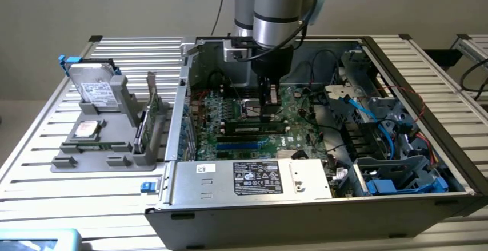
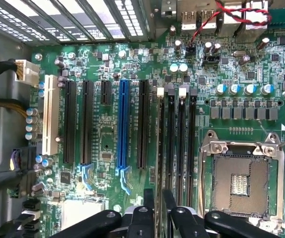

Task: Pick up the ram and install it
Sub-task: 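Insert the ram into the slot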

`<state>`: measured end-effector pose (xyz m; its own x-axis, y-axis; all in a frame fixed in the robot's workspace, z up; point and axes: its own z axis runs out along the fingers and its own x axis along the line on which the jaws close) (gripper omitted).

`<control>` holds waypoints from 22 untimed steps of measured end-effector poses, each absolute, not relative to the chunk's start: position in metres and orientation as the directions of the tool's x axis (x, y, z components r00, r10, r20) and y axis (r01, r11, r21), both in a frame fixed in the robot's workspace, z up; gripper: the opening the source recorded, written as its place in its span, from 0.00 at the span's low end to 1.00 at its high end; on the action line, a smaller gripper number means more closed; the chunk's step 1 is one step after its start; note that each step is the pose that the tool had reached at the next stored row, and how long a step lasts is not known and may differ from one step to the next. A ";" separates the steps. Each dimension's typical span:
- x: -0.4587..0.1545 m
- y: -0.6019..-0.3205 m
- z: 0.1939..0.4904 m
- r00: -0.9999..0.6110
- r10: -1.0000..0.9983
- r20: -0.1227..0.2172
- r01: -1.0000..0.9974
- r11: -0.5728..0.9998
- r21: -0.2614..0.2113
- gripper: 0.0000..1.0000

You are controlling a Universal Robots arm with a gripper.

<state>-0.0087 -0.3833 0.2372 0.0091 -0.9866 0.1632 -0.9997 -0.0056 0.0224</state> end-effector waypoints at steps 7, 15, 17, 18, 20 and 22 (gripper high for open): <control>-0.003 -0.383 0.249 0.009 -0.986 0.168 -1.000 -0.006 0.022 0.21; 0.007 -0.385 0.254 0.009 -0.986 0.167 -1.000 -0.005 0.022 0.21; 0.009 -0.386 0.254 0.009 -0.986 0.167 -1.000 -0.006 0.023 0.21; 0.009 -0.386 0.254 0.009 -0.986 0.167 -1.000 -0.006 0.023 0.21; 0.009 -0.386 0.254 0.009 -0.986 0.167 -1.000 -0.006 0.023 0.21; 0.009 -0.386 0.254 0.009 -0.986 0.167 -1.000 -0.006 0.023 0.21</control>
<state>0.0088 -0.3856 0.2538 0.0094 -0.9859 0.1673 -0.9997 -0.0056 0.0233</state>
